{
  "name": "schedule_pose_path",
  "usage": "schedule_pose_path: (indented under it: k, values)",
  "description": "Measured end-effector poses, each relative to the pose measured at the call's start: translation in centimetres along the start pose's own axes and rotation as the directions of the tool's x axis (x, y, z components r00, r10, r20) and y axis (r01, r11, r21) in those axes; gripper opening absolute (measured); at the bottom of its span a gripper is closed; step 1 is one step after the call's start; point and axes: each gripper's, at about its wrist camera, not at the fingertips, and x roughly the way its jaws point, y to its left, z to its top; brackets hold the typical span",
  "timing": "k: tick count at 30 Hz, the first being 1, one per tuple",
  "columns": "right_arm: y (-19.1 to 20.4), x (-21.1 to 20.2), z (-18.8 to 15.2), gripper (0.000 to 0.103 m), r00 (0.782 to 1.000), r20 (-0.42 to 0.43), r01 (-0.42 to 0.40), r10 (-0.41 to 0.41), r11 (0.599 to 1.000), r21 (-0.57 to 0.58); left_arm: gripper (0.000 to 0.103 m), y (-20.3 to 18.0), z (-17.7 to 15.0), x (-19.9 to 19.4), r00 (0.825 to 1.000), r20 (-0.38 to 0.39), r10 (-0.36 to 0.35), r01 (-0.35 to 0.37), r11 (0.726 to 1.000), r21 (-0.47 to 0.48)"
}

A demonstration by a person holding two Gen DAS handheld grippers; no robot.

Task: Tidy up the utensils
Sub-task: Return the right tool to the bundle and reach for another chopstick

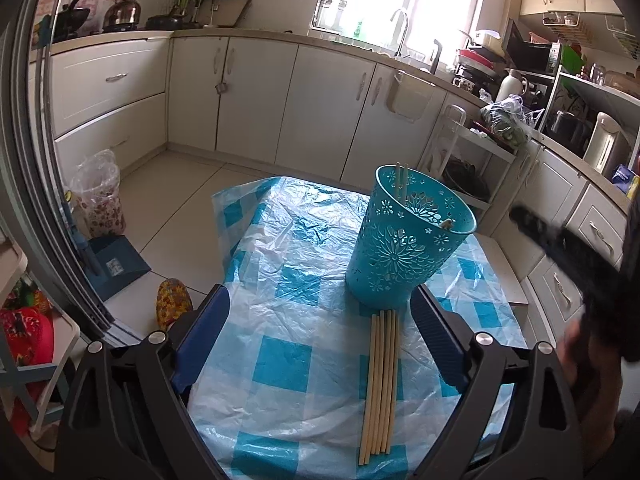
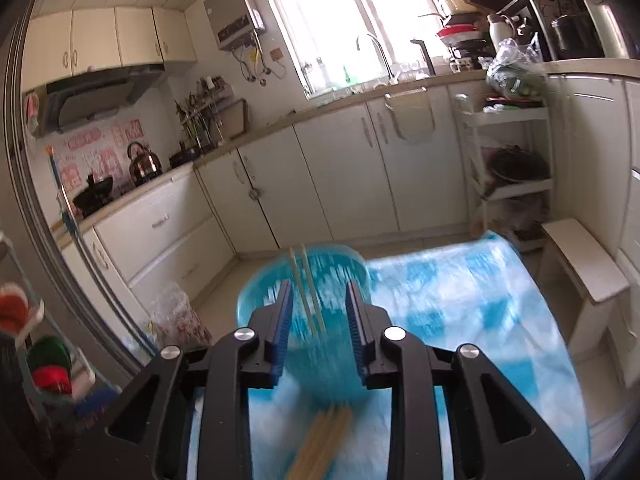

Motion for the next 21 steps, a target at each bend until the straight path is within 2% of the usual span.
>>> schedule_pose_path:
  k: [5,9,21]
  values:
    - [0.3,-1.1,-5.4,0.033,0.991,-0.134,0.024,-0.026,1.0,-0.014,0.089,0.0,-0.5,-1.1,1.0,0.001,-0.003,0.003,1.0,-0.001]
    - [-0.4,-1.1,-8.6,0.033,0.976,-0.216,0.047,-0.036,0.998,0.046,0.089,-0.1,-1.0,-2.2,1.0,0.005,-0.003,0.003,1.0,0.01]
    - [0.7,-1.5,-10.5,0.033,0.968,-0.244,0.052,-0.05,0.999,0.0,0.09,-0.2,-1.5,-5.0,0.999,0.04,0.005,-0.006,0.999,0.035]
